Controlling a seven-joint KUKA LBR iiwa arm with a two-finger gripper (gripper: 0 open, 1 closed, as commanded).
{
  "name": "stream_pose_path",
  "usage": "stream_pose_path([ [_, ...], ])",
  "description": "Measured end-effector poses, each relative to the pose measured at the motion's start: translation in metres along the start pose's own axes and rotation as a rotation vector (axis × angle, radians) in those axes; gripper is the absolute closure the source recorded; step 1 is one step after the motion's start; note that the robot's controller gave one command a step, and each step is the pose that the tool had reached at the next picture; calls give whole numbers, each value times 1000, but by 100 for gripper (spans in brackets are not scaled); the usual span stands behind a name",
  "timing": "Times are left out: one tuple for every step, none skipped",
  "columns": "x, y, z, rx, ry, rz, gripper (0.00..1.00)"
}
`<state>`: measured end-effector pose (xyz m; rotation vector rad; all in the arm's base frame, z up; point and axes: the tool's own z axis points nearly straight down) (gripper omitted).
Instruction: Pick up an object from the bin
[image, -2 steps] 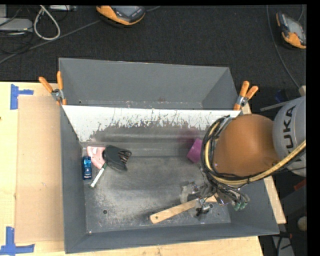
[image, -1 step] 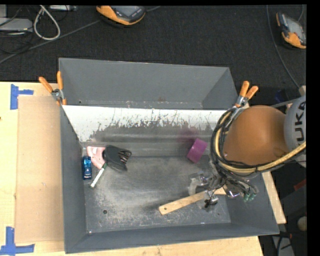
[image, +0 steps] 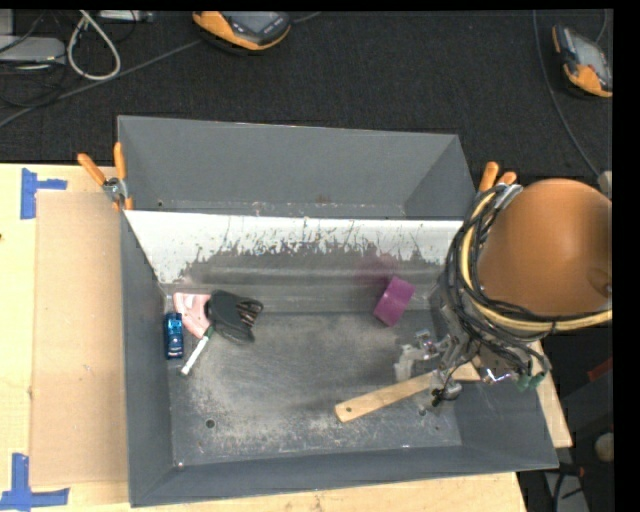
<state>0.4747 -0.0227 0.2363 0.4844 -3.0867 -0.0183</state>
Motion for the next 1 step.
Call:
stream_pose_path([
  [-3,0,-39,0,1,2,100],
])
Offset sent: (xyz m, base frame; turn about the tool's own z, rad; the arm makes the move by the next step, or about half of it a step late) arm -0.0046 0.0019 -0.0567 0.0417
